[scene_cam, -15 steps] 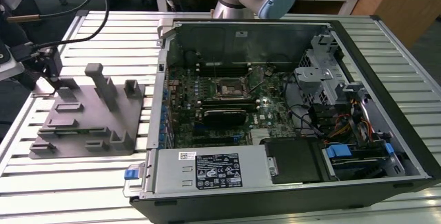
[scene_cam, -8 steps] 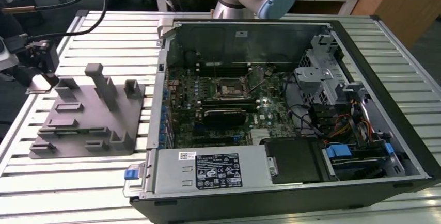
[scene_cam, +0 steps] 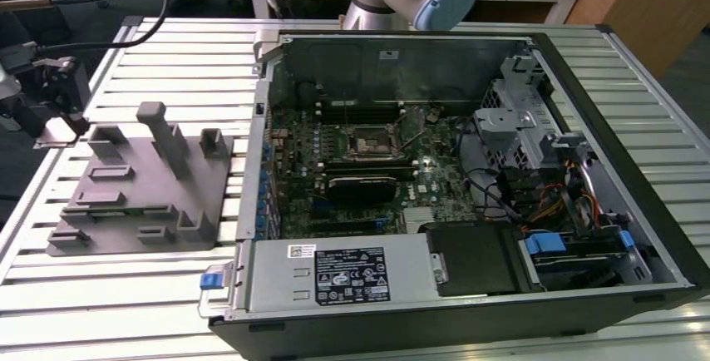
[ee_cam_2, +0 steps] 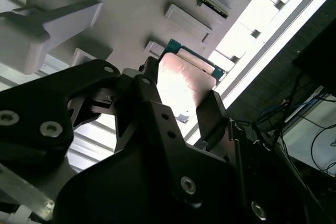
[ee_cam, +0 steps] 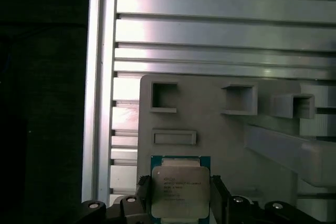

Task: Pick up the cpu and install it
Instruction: 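Pick up the cpu and move it towards the insertion slot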

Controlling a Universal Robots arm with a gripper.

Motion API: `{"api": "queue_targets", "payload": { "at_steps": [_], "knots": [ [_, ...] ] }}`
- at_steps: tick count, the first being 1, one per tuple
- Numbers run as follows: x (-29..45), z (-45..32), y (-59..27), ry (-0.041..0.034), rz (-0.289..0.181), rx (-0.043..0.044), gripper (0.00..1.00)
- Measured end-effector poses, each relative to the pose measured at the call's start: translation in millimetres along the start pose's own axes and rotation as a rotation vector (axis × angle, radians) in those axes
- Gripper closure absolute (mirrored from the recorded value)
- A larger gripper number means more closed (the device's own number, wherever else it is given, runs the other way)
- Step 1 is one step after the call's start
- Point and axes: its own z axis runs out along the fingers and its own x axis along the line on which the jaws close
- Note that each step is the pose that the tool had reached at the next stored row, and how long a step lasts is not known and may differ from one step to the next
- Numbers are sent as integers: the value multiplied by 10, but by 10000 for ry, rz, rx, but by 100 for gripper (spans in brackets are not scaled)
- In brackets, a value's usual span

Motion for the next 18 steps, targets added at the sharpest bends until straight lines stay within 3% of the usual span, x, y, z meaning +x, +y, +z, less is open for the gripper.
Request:
{"api": "queue_targets", "payload": {
  "at_steps": [18],
  "knots": [
    [-11, -487, 29, -1, 0, 0, 47]
  ]
}}
